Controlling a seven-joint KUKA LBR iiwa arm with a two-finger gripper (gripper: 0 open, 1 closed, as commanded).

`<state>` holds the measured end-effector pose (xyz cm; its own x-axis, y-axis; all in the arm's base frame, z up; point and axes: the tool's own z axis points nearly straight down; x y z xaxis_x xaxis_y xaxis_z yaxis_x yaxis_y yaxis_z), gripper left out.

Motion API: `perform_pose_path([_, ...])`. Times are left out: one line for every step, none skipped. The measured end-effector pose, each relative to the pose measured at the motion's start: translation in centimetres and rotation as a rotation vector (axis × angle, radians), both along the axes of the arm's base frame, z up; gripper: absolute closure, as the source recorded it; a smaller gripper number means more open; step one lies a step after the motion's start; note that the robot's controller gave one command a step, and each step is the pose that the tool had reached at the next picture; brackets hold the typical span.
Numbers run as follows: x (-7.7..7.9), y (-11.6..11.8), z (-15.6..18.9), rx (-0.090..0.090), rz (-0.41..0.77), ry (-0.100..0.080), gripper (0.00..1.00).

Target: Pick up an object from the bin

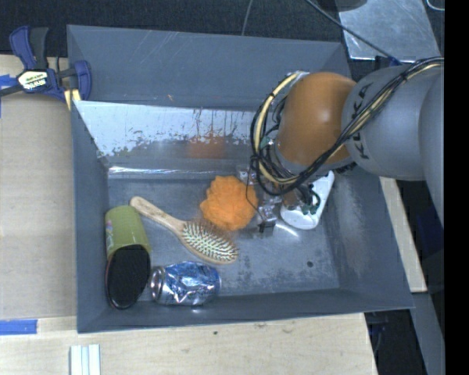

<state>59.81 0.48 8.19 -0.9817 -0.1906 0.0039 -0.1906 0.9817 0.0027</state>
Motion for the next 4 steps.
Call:
perform_pose_path([0.0, 0.0, 0.0, 0.000, 0.000, 0.000, 1.00])
perform_pose_path([1.5, 1.3, 11.6, 0.000, 0.038, -0.014, 1.00])
perform_pose_path([2.9, 3.4, 29.4, 0.002, -0.023, -0.028, 1.00])
perform_pose_path([1.0, 1.6, 20.3, 0.001, 0.021, -0.023, 1.00])
